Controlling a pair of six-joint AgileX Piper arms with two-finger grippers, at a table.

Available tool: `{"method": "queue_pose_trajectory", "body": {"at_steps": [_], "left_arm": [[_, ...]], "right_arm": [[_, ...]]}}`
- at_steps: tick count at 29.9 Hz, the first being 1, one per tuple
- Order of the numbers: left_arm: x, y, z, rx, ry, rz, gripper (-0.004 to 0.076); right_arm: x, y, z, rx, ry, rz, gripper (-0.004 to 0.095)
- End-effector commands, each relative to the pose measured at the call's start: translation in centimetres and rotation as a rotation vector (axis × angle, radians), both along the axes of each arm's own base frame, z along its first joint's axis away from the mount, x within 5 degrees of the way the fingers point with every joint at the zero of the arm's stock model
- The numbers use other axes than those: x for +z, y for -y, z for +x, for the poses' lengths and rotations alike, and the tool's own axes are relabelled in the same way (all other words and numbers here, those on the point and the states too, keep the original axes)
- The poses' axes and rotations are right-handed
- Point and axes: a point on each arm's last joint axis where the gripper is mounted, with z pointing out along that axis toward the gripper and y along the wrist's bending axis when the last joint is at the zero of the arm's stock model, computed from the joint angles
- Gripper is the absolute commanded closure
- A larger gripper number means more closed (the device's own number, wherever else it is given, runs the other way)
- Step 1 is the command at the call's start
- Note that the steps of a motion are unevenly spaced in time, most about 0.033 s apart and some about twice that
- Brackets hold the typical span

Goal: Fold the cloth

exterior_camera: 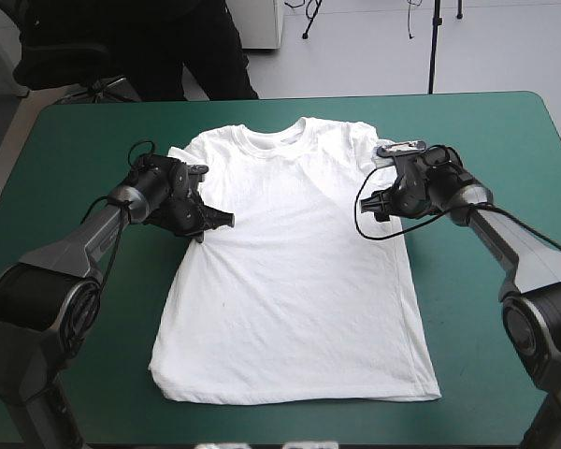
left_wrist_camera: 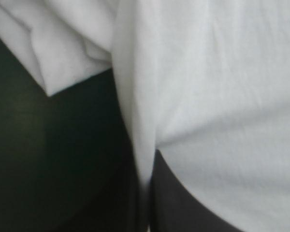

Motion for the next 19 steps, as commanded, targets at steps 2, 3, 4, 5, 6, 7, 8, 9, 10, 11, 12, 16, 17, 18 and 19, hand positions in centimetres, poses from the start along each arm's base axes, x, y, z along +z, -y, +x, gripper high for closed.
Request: {"method": "queue_pose_trajectory", "body": {"at_steps": [2,3,4,5,6,7,8,9,10,11,12,16,17,18,19], "left_arm": [[2.1,-0.4,0.1,-0.011,0.076,0.018,0.0733],[2.1,-0.4,0.1,-0.011,0.076,0.018,0.0733],[2.1,-0.4,0.1,-0.011,0.076,0.018,0.0733],[2.1,-0.4,0.1,-0.011,0.076,0.018,0.0733],[2.2,-0.4,0.1,-0.011,0.078,0.017,0.0733],[2.2,-0.4,0.1,-0.012,0.079,0.019,0.0733],[2.2,-0.4,0.1,-0.012,0.079,0.021,0.0733],[2.3,-0.4,0.1,-0.012,0.079,0.021,0.0733],[2.4,-0.4,0.1,-0.012,0.083,0.020,0.0733],[2.4,-0.4,0.2,-0.012,0.085,0.019,0.0733],[2.5,-0.4,0.2,-0.012,0.089,0.018,0.0733],[2.8,-0.3,0.3,-0.012,0.099,0.015,0.0733],[2.8,-0.3,0.3,-0.012,0.099,0.015,0.0733],[2.8,-0.3,0.3,-0.012,0.099,0.015,0.0733],[2.8,-0.3,0.3,-0.012,0.101,0.015,0.0733]], "right_arm": [[1.3,0.3,1.0,0.013,0.062,0.046,0.0302],[0.9,0.2,1.1,0.014,0.051,0.050,0.0311],[0.6,0.1,1.2,0.013,0.043,0.050,0.0322],[0.3,0.1,1.3,0.013,0.039,0.051,0.0328],[0.0,0.0,1.4,0.012,0.031,0.051,0.0327],[-0.3,0.0,1.5,0.010,0.023,0.055,0.0327],[-0.5,-0.1,1.5,0.015,0.018,0.063,0.0327],[-0.8,-0.1,1.6,0.025,0.010,0.061,0.0327],[-1.1,-0.2,1.7,0.022,0.001,0.064,0.0327],[-1.3,-0.2,1.7,0.020,-0.004,0.068,0.0328],[-1.5,-0.3,1.8,0.019,-0.010,0.069,0.0328],[-2.4,-0.5,1.9,0.013,-0.043,0.081,0.0392],[-2.5,-0.5,2.0,0.016,-0.045,0.080,0.0441],[-2.7,-0.5,2.0,0.016,-0.053,0.078,0.0488],[-2.8,-0.5,2.0,0.015,-0.056,0.079,0.0554]]}}
